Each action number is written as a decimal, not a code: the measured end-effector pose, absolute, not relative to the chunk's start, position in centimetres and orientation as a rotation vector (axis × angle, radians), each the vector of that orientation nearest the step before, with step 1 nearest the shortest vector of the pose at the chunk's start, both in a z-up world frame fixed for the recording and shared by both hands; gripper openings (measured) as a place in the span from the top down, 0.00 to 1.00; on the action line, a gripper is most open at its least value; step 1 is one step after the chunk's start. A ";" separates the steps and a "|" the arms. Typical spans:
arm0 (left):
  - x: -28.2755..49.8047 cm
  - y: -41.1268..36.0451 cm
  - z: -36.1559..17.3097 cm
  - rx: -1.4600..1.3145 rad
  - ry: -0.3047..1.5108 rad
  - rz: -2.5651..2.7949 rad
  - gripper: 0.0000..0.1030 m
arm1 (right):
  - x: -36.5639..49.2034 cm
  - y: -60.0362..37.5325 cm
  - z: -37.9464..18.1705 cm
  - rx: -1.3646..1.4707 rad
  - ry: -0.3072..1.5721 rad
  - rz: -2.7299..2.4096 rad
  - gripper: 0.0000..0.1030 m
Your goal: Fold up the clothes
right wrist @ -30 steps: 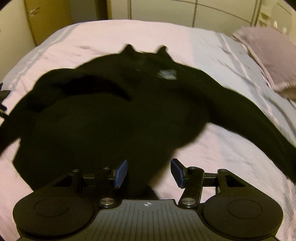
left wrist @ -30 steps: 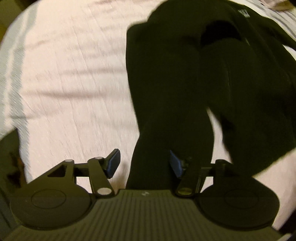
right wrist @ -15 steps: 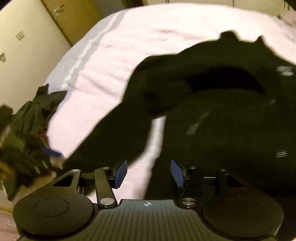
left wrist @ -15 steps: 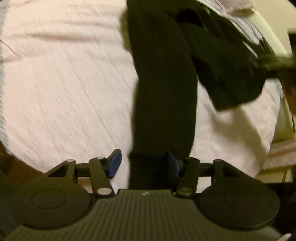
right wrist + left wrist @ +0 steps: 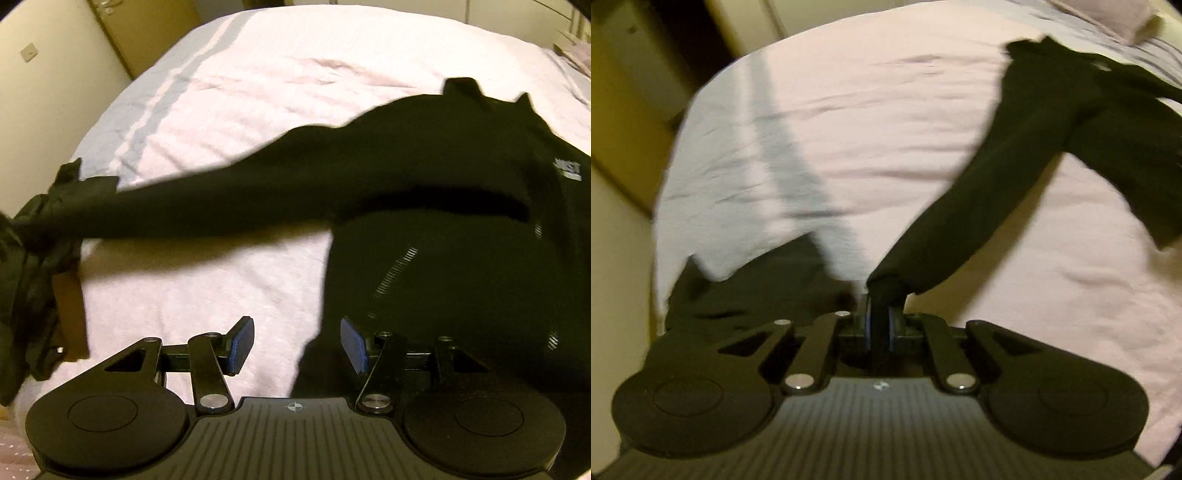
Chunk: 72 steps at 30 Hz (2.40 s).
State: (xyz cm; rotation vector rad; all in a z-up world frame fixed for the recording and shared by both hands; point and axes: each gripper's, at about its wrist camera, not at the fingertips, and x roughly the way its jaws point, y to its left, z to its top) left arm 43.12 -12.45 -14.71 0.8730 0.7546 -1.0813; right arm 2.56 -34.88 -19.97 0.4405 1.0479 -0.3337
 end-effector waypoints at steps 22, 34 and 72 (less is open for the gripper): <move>18.4 -25.0 -23.7 0.739 1.046 -1.501 0.53 | -27.0 -49.0 -21.6 0.640 1.030 -0.838 0.40; 15.5 -26.9 -26.5 0.619 1.074 -1.311 0.44 | -29.7 -59.1 -28.2 0.586 0.978 -0.383 0.35; 12.3 -20.6 -23.8 0.361 1.552 -1.269 0.65 | -42.0 -57.3 -23.1 0.913 1.017 -0.517 0.30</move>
